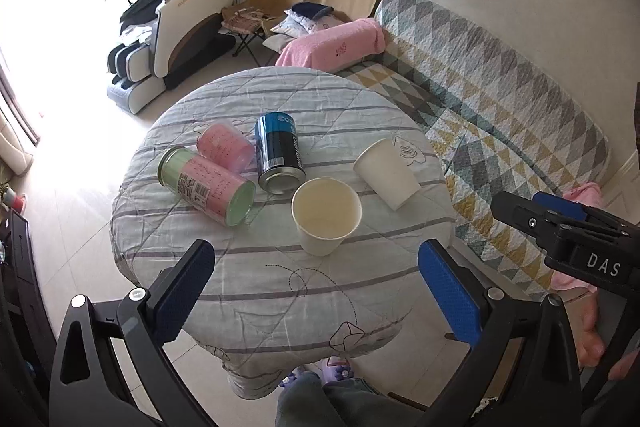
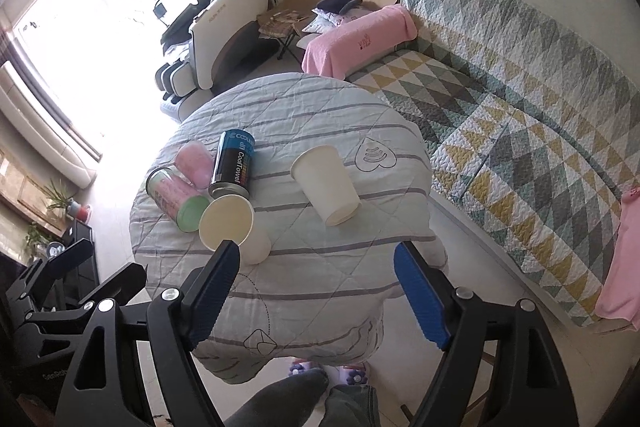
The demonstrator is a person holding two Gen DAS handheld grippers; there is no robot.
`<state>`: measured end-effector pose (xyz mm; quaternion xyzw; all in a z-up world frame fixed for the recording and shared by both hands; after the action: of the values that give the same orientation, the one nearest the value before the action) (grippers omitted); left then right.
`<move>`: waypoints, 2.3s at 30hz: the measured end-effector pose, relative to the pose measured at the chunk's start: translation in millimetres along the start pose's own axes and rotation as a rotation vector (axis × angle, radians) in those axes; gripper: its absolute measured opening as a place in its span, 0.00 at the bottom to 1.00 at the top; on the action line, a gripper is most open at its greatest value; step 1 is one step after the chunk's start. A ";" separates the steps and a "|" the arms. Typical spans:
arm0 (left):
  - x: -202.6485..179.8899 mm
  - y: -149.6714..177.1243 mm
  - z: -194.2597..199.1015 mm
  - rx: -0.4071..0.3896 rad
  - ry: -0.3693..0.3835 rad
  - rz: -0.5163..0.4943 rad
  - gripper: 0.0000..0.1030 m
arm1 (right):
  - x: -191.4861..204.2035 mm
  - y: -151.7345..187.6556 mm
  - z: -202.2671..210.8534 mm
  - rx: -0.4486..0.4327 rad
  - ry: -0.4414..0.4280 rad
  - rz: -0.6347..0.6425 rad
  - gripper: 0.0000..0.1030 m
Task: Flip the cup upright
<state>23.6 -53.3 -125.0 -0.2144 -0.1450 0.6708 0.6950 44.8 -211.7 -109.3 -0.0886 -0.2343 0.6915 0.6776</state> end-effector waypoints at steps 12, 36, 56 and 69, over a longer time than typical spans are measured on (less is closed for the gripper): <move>2.5 3.3 4.2 -0.034 -0.009 -0.019 1.00 | 9.3 12.1 2.8 -0.012 -0.016 -0.018 0.79; -4.9 -10.1 58.5 -0.232 -0.026 -0.040 1.00 | 16.8 3.6 51.5 -0.201 -0.020 0.000 0.79; -3.9 -2.2 90.3 -0.365 -0.050 -0.031 1.00 | 15.9 12.3 78.5 -0.317 -0.010 0.002 0.79; -4.8 -4.8 91.8 -0.359 -0.052 -0.035 1.00 | 18.7 12.4 76.1 -0.301 -0.008 0.022 0.79</move>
<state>-17.5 -48.7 -42.7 -0.3152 -0.2838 0.6272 0.6532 -1.0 -208.5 -44.6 -0.1889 -0.3370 0.6563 0.6481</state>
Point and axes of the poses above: each gripper's, at about its wrist camera, not at the fingertips, and z roughly against the way its jaws point, x to its left, y to its underside, the point moved 5 cm from there along -z, roughly the way its jaws point, and after that the axes turned 6 degrees about x, right-handed, at the moved point
